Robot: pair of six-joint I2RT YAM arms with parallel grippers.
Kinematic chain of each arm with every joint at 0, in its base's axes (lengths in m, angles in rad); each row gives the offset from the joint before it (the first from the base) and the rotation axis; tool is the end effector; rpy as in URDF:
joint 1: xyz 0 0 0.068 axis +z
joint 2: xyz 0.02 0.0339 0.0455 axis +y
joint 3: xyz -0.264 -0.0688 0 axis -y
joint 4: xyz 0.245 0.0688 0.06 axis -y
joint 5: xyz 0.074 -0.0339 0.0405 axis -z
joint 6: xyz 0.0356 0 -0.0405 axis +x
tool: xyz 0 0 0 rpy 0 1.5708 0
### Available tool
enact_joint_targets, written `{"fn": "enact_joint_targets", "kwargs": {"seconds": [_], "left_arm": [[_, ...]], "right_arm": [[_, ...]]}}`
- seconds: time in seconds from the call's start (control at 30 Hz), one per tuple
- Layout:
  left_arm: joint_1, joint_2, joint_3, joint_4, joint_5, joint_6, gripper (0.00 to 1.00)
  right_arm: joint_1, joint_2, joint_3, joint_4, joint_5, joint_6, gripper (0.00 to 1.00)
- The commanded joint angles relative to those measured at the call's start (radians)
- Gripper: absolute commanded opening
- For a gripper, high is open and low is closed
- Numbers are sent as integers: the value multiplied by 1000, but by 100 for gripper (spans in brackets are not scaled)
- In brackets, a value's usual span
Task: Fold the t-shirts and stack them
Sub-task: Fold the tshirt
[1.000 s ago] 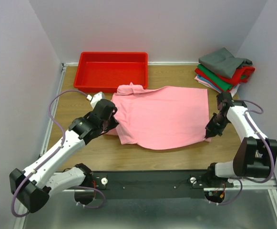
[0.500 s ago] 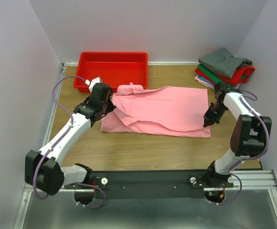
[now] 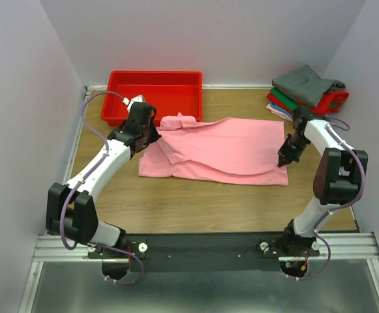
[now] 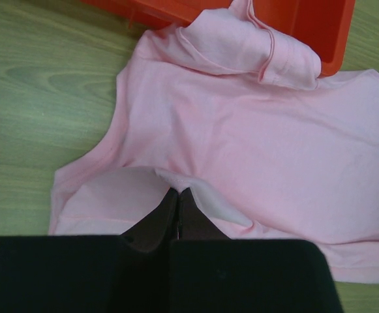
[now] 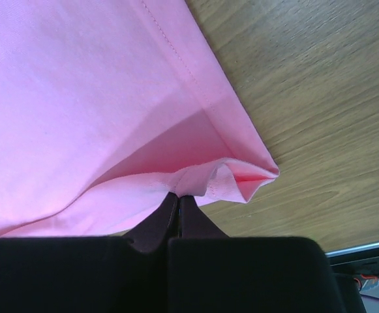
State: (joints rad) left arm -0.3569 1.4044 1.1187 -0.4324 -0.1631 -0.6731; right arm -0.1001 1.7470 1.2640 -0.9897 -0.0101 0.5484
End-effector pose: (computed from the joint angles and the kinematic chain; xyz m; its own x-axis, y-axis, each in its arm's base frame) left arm 0.2929 -0.1030 0.2906 -0.6255 -0.4233 -0.6554 -0.2044 0.8996 -0.3859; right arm 0.3203 -0.0318 0.2037 -0.7934 0.6036 -0.0783 0.6007 0.7973 0.0596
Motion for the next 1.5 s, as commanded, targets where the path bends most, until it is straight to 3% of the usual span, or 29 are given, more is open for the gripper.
{"fn": "enact_joint_targets", "kwargs": {"seconds": [0.0,0.7,1.03,1.13,1.17,1.2,1.23,1.33,1.47], "left_arm": [[10,40,36,38,27,33,0],[21,154,110,60,42,53,0],[24,248,159,75,33,72,0],[27,286,209,75,30,79,16],[29,304,225,73,27,84,41],[29,309,240,66,19,84,54],[29,314,269,48,13,84,73],[29,301,274,20,-21,90,84],[45,234,167,30,-27,84,86]], "right_arm": [[-7,29,25,3,35,-11,1],[-32,37,41,-3,88,-27,1],[-33,126,133,6,71,-38,1],[-33,167,201,6,71,-39,5],[-33,177,218,6,73,-41,13],[-33,183,233,9,73,-44,21],[-33,190,267,10,73,-44,40],[-33,181,291,11,93,-59,67],[-35,109,221,20,147,-85,76]]}}
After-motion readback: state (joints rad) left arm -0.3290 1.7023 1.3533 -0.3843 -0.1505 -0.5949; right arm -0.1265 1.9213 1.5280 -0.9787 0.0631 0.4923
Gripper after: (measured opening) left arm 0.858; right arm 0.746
